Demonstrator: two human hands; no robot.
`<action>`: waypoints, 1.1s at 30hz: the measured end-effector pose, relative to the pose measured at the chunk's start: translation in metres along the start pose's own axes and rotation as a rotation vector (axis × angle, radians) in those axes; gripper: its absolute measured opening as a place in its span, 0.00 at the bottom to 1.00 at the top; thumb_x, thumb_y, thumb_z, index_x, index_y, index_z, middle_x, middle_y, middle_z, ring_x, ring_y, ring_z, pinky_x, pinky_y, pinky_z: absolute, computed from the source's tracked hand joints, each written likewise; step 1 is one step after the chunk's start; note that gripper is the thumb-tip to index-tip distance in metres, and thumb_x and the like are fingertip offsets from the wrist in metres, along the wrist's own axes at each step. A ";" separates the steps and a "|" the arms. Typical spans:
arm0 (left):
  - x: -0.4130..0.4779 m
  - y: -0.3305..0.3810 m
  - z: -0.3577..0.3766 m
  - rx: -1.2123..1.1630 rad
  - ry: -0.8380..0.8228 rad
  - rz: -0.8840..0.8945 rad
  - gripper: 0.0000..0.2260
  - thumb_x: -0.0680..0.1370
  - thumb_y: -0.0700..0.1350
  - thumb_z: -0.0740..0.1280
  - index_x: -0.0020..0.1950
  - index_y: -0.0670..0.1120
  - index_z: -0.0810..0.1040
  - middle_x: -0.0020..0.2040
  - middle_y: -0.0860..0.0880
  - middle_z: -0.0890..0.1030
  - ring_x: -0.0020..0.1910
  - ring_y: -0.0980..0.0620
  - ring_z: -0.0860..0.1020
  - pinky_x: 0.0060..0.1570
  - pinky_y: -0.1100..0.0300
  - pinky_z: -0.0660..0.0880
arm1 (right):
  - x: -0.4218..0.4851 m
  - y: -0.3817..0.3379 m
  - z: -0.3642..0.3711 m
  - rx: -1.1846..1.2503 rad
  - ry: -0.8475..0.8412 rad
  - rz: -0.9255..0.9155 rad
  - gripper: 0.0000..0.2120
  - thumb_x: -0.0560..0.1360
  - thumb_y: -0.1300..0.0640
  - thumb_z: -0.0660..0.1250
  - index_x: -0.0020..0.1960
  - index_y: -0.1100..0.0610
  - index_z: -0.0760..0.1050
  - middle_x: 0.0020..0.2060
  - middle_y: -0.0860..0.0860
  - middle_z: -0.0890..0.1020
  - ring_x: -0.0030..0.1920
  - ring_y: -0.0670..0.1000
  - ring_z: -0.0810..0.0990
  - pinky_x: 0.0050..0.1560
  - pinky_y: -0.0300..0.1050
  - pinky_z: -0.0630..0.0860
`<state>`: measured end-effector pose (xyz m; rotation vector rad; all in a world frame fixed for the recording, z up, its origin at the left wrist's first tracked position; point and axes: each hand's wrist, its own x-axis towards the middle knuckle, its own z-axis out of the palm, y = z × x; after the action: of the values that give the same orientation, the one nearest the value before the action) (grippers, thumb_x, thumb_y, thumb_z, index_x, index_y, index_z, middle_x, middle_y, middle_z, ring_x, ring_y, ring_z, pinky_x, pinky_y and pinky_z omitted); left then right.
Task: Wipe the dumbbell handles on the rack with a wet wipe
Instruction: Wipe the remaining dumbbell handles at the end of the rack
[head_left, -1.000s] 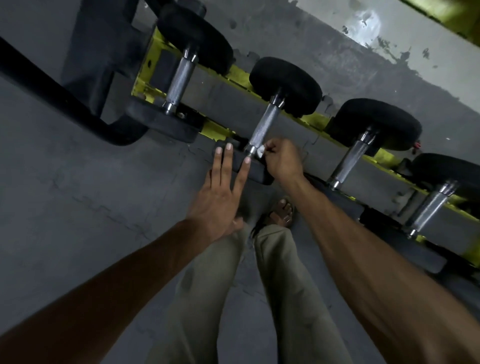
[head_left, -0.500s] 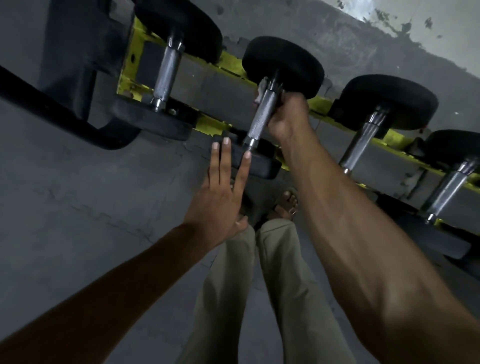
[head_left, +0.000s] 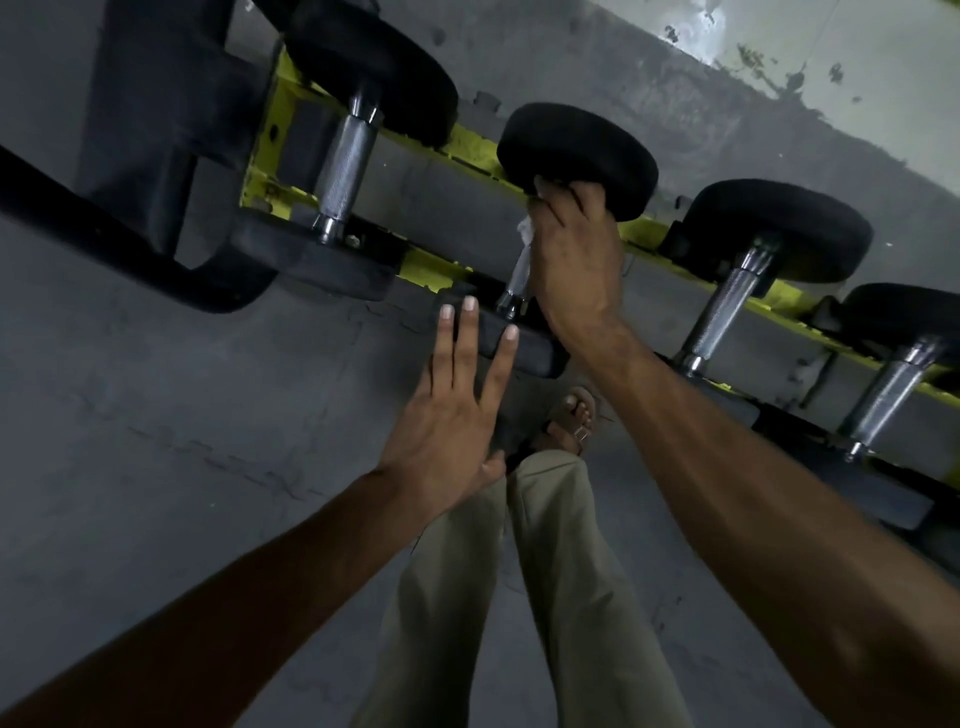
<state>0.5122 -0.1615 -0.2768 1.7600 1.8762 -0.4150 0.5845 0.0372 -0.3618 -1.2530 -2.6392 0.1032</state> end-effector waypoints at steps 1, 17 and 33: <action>0.000 -0.001 -0.001 0.004 -0.002 0.006 0.60 0.75 0.66 0.68 0.80 0.41 0.25 0.77 0.28 0.26 0.80 0.27 0.33 0.81 0.41 0.58 | 0.000 -0.002 -0.006 -0.065 -0.059 -0.050 0.11 0.77 0.60 0.63 0.54 0.61 0.82 0.57 0.54 0.83 0.61 0.59 0.75 0.47 0.53 0.75; 0.001 -0.002 -0.002 0.023 -0.019 0.002 0.56 0.77 0.66 0.65 0.81 0.41 0.27 0.75 0.27 0.24 0.80 0.27 0.32 0.81 0.40 0.56 | 0.067 -0.059 -0.030 -0.311 -1.346 -0.466 0.10 0.83 0.58 0.59 0.59 0.58 0.77 0.58 0.54 0.80 0.52 0.55 0.78 0.51 0.46 0.75; 0.002 0.005 -0.001 0.033 0.000 -0.041 0.61 0.75 0.66 0.70 0.80 0.41 0.25 0.77 0.28 0.26 0.80 0.27 0.33 0.81 0.38 0.55 | -0.053 0.007 -0.018 1.100 -0.522 0.726 0.14 0.73 0.69 0.74 0.45 0.53 0.74 0.39 0.48 0.80 0.39 0.44 0.79 0.43 0.38 0.77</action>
<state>0.5167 -0.1586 -0.2763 1.7449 1.9188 -0.4642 0.6262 0.0004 -0.3535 -1.6815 -1.6464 1.8592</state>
